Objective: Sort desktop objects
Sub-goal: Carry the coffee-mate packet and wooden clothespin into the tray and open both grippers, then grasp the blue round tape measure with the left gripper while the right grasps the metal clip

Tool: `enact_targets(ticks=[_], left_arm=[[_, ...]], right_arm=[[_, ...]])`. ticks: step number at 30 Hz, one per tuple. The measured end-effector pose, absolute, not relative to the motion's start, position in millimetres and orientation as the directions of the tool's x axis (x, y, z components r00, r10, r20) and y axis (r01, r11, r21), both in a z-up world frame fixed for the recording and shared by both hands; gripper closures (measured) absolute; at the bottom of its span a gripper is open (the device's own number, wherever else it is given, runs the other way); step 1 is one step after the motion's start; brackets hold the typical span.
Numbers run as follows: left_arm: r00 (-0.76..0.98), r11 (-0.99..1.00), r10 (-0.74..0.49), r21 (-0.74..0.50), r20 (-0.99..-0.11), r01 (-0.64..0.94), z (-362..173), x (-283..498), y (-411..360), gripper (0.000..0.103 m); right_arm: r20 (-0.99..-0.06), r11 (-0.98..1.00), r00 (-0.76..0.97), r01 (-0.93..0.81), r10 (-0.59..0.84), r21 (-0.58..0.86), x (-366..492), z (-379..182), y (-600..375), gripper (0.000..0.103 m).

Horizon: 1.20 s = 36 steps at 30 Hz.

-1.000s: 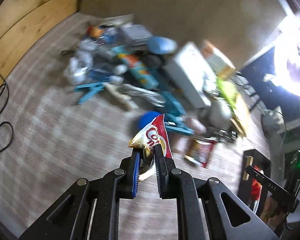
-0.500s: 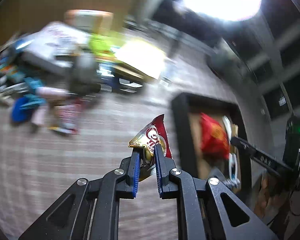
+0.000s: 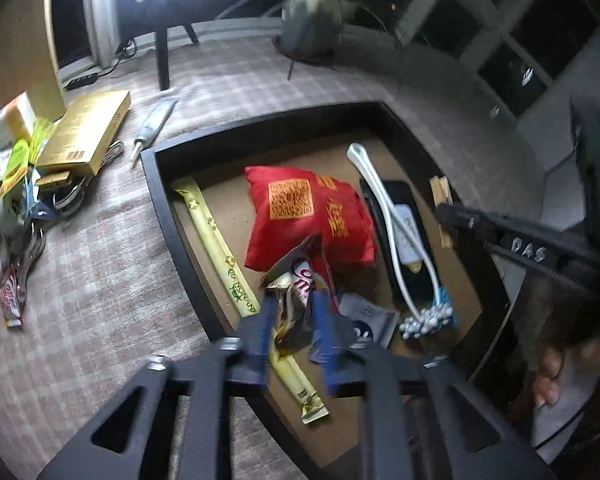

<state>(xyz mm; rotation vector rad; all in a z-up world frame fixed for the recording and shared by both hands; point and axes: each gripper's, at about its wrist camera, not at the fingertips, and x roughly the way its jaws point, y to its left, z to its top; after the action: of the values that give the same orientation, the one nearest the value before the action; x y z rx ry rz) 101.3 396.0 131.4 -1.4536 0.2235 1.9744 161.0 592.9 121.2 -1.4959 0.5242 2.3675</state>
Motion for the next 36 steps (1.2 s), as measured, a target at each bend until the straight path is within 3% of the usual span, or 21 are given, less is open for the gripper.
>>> enact_targets(ticks=[1,2,3,11,27,36], left_arm=[[-0.174,-0.766,0.399,-0.223,-0.9,-0.603,132,102,395,0.045],[-0.195,-0.767,0.403,-0.214,-0.894,-0.604,133,102,394,0.045],[-0.214,-0.772,0.396,-0.197,-0.893,-0.604,135,101,391,0.045],[-0.311,-0.851,0.334,-0.144,-0.89,-0.505,142,63,322,0.045],[-0.354,-0.982,0.156,-0.107,-0.922,-0.155,101,-27,88,0.046],[-0.297,-0.976,0.132,-0.072,-0.946,-0.204,58,-50,44,0.045]], right_arm=[[-0.91,-0.894,-0.411,-0.425,0.053,0.14,160,122,592,0.07],[-0.909,-0.894,-0.413,-0.427,0.06,0.135,159,124,590,0.06],[-0.903,-0.896,-0.424,-0.423,0.064,0.135,161,126,589,0.058],[-0.882,-0.941,-0.469,-0.315,0.046,0.119,139,143,532,0.058],[-0.879,-0.966,-0.428,-0.052,-0.208,0.254,43,118,347,0.058],[-0.911,-0.958,-0.314,-0.007,-0.269,0.286,-13,79,269,0.058]])
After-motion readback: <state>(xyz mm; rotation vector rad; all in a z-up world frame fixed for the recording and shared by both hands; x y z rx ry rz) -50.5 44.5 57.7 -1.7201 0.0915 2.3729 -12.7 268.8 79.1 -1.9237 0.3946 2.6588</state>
